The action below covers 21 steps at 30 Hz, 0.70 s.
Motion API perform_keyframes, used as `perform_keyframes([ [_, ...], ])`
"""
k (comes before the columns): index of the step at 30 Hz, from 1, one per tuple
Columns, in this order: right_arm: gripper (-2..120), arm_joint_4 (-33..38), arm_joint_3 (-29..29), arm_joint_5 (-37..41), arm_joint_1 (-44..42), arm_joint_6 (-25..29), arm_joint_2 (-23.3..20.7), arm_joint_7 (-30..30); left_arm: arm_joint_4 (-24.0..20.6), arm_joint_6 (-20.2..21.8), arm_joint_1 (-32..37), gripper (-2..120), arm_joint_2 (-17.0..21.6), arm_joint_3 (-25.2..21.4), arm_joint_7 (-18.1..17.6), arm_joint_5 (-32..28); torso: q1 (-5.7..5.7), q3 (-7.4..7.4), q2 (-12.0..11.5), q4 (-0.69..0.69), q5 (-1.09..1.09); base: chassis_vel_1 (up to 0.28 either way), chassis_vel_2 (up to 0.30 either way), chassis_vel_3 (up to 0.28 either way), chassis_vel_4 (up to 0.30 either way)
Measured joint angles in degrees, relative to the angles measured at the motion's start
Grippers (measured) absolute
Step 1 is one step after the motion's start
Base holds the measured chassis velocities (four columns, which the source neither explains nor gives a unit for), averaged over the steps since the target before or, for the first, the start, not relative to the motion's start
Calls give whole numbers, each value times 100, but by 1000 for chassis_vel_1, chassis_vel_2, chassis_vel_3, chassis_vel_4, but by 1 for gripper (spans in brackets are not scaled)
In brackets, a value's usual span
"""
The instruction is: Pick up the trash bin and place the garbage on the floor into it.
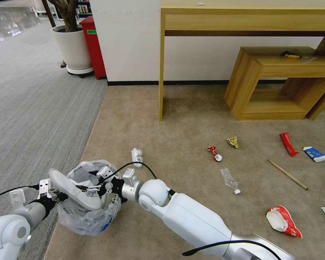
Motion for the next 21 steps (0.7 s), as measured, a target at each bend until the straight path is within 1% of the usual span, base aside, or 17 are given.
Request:
perform_keyframes([
  [1, 91, 67, 9, 17, 1, 0, -16, 25, -14, 0, 24, 0, 9, -30, 10, 1, 0, 0, 0, 0, 0, 0, 0, 0, 0],
  [3, 92, 96, 15, 28, 3, -1, -22, 41, -18, 0, 31, 0, 12, -42, 16, 1, 0, 0, 0, 0, 0, 0, 0, 0, 0],
  [5, 99, 347, 120, 157, 58, -68, -69, 216, -31, 0, 85, 0, 28, -128, 75, 10, 0, 0, 0, 0, 0, 0, 0, 0, 0],
  [10, 100, 663, 407, 278, 120, -269, -195, 503, -32, 0, 173, 0, 32, -230, 208, 89, 0, 0, 0, 1, 0, 0, 0, 0, 0],
  [13, 100, 912, 826, 339, 73, -486, -461, 892, -52, 0, 265, 0, -2, -320, 367, 172, 0, 0, 0, 1, 1, 0, 0, 0, 0],
  [14, 100, 912, 826, 339, 73, -486, -461, 892, -52, 0, 265, 0, -2, -320, 367, 172, 0, 0, 0, 1, 1, 0, 0, 0, 0],
  [16, 100, 1144, 1215, 361, -110, -602, -733, 1118, -61, 0, 297, 0, -31, -385, 445, 218, 0, 0, 1, 1, 1, 0, 0, 0, 0],
  [17, 100, 1144, 1215, 361, -110, -602, -733, 1118, -61, 0, 297, 0, -31, -385, 445, 218, 0, 0, 1, 1, 1, 0, 0, 0, 0],
  [18, 100, 1319, 1525, 355, -312, -646, -950, 1169, -68, 0, 317, 0, -52, -425, 504, 263, 0, 0, 1, 2, 2, 0, 0, 0, 0],
  [20, 100, 1490, 1845, 331, -592, -667, -1212, 1187, -74, 0, 336, 0, -67, -452, 544, 303, 0, -1, 1, 2, 2, 0, 0, 0, 0],
  [21, 100, 1656, 2256, 272, -972, -681, -1495, 1165, -82, 0, 352, 0, -86, -465, 574, 344, 0, 0, 1, 1, 2, 0, 0, 0, 0],
])
